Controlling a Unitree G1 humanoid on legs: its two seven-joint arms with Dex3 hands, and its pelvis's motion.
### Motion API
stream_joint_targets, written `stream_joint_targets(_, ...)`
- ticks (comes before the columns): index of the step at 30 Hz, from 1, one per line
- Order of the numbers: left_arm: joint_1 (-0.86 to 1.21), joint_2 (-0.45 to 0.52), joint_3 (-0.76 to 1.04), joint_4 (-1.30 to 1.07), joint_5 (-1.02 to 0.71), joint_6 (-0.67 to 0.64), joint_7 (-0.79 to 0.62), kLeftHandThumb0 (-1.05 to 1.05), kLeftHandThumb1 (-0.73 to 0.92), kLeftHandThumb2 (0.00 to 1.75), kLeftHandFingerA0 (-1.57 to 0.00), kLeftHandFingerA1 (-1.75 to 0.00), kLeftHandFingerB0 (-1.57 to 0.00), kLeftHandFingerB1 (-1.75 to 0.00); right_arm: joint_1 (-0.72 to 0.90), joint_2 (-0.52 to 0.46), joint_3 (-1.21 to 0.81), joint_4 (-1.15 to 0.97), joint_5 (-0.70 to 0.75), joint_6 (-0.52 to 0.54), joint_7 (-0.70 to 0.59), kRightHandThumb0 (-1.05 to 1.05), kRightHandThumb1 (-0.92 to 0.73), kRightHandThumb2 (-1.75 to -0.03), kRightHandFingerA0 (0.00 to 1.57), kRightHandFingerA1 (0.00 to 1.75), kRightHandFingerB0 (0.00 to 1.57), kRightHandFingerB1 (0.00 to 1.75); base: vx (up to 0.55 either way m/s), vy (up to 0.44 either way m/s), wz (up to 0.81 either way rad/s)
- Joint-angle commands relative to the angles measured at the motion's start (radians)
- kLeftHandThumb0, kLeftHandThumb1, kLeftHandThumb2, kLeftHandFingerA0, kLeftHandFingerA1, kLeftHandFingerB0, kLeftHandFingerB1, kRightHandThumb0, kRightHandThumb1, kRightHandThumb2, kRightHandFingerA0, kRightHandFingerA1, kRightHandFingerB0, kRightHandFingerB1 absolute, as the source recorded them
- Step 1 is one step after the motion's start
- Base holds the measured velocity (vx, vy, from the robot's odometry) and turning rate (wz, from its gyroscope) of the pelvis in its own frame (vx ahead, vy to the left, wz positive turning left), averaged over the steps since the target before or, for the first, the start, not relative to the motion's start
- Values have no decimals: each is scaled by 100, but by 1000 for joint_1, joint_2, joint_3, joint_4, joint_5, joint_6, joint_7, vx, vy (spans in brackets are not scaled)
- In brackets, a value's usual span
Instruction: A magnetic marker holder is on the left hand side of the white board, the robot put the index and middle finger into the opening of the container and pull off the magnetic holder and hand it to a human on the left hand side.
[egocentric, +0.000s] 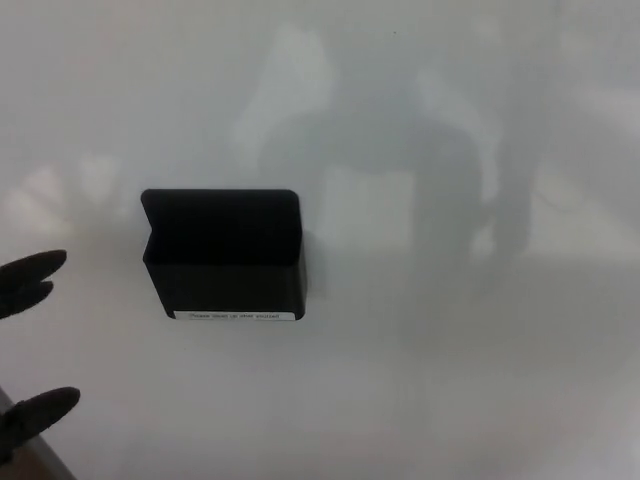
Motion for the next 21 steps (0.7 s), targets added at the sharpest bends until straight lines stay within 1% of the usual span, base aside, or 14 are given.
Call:
stream_joint_targets(1,-252,295,2,-361,-31,191,-156,-73,52,57,-31,-33,-31,-30,-17,-42,13,24,-34,-82,-54,-63,-80,-64,66,47,28,30,0,0,0)
stream_joint_targets(2,-282,319,-12,-368,-24,222,-167,-73,52,57,-31,-33,-31,-30,-19,-41,14,25,-35,-83,-57,-63,-80,-64,66,47,28,30,0,0,0)
stream_joint_targets(4,-289,328,-16,-374,-25,234,-167,-73,52,57,-31,-33,-31,-30,-20,-41,15,26,-35,-84,-58,-63,-80,-64,66,47,28,30,0,0,0)
stream_joint_targets(5,-330,352,-45,-372,-17,258,-181,-73,52,56,-29,-32,-28,-30,-21,-41,16,27,-35,-88,-59,-61,-79,-64,66,47,28,30,0,0,0)
stream_joint_targets(9,-432,411,-114,-376,-12,351,-210,-74,51,56,-28,-31,-28,-30,-27,-44,24,29,-45,-98,-69,-61,-80,-64,67,47,29,31,0,0,0)
stream_joint_targets(10,-468,423,-139,-374,-1,371,-219,-72,48,56,-32,-32,-29,-30,-27,-44,25,30,-45,-99,-68,-61,-80,-64,69,48,29,31,0,0,0)
stream_joint_targets(14,-525,440,-187,-377,17,411,-229,-71,46,55,-34,-34,-31,-31,-25,-45,29,34,-48,-102,-73,-61,-79,-64,70,47,30,31,0,0,0)
stream_joint_targets(15,-530,443,-197,-379,20,424,-233,-71,45,55,-36,-35,-33,-31,-26,-46,30,34,-50,-102,-76,-61,-79,-64,65,46,30,31,0,0,0)
stream_joint_targets(21,-561,468,-246,-390,25,481,-265,-73,47,56,-32,-35,-29,-30,-29,-44,31,36,-52,-104,-80,-61,-79,-64,69,48,30,31,0,0,0)
